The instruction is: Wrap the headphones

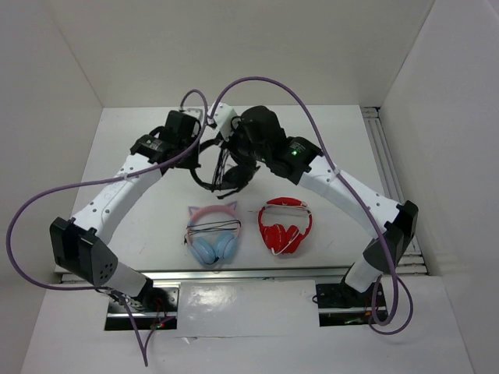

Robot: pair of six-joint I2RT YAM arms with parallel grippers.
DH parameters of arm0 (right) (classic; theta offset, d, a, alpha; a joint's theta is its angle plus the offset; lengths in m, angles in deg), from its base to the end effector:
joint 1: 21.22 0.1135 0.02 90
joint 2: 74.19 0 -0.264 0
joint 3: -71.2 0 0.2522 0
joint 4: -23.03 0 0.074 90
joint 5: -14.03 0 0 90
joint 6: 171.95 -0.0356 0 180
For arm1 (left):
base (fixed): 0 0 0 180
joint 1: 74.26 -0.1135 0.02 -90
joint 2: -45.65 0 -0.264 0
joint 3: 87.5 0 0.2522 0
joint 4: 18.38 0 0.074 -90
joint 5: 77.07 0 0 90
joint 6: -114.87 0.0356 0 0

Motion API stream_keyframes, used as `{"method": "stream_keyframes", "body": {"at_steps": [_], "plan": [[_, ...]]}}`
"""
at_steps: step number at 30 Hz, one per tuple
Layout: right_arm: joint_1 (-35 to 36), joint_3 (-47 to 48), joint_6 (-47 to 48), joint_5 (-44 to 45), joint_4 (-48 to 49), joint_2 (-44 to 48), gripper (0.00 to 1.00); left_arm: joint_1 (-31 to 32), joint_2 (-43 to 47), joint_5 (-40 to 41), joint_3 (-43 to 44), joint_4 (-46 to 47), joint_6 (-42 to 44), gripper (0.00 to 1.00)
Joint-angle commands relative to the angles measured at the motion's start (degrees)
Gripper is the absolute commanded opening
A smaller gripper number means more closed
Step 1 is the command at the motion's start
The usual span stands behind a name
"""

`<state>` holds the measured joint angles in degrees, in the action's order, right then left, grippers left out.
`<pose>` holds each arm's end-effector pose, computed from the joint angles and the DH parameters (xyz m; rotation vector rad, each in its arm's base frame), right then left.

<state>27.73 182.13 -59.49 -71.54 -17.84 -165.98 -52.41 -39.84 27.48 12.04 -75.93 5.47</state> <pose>0.2439 0.2759 0.4195 -1.0994 1.6176 0.2301 0.3027 -0.1118 0.3633 -0.0769 2.2998 -0.0732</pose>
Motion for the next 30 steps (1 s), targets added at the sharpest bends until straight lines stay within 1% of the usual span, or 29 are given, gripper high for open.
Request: {"method": "stream_keyframes", "body": {"at_steps": [1,2,3,4,6,8,9,12,14,17,18,20,22,24,26,29,30], "plan": [[-1.6,3.5,6.1,3.6,-0.8,-1.4,0.0,3.7,4.2,-10.6,-4.4,3.2,5.2,0.0],[-2.5,2.8,6.7,4.2,0.7,-1.4,0.0,3.7,5.2,-11.7,-6.1,4.3,5.2,0.0],[-3.9,1.9,6.7,5.2,2.0,-1.4,0.0,5.3,6.0,-11.7,-8.4,5.3,5.2,0.0],[-4.7,1.1,6.7,5.2,3.0,-1.4,0.0,5.9,6.6,-11.7,-8.4,5.9,5.2,0.0],[-6.0,-1.6,6.7,6.7,6.7,-1.4,0.0,6.5,7.4,-9.8,-8.4,5.3,5.7,0.0],[-6.8,-4.6,6.7,8.6,9.3,-1.4,0.0,7.3,7.4,-8.0,-6.2,3.5,5.7,0.0],[-6.8,-5.6,6.7,11.3,12.1,-1.4,0.0,7.3,7.9,-7.4,-5.5,2.8,5.7,0.0],[-7.3,-9.4,6.7,14.8,17.6,-1.4,0.0,7.9,8.5,-9.4,-4.4,2.2,5.7,0.0],[-8.0,-10.1,6.7,14.8,18.1,-1.4,0.0,7.9,9.7,-10.1,-4.4,1.7,6.4,0.0],[-9.2,-11.3,5.5,12.5,18.1,-1.4,0.09,7.9,9.7,-9.1,-3.9,1.2,6.4,0.0],[-9.8,-11.8,4.9,11.7,19.1,-1.4,0.2,7.9,9.7,-8.1,-3.9,1.2,6.4,0.0],[-10.5,-12.5,4.2,10.4,19.7,-1.4,0.3,7.3,8.7,-8.0,-3.3,1.2,6.4,0.0],[-11.8,-12.5,3.5,9.4,19.7,-1.4,0.3,6.5,8.0,-8.0,-2.0,1.2,6.4,0.0],[-12.5,-13.2,2.9,8.8,20.3,-1.4,0.34,6.5,7.1,-8.6,-1.4,1.2,6.4,0.0],[-14.0,-13.2,2.3,8.3,20.3,-1.9,0.37,5.2,6.6,-10.0,-0.8,1.2,6.4,0.0],[-16.7,-15.0,0.1,5.8,21.0,-1.9,0.4,4.7,6.0,-9.4,-0.2,0.6,6.4,0.0],[-17.4,-15.5,-0.4,4.1,21.7,-1.9,0.43,4.7,6.0,-9.4,-0.2,0.6,6.4,0.0]]}}
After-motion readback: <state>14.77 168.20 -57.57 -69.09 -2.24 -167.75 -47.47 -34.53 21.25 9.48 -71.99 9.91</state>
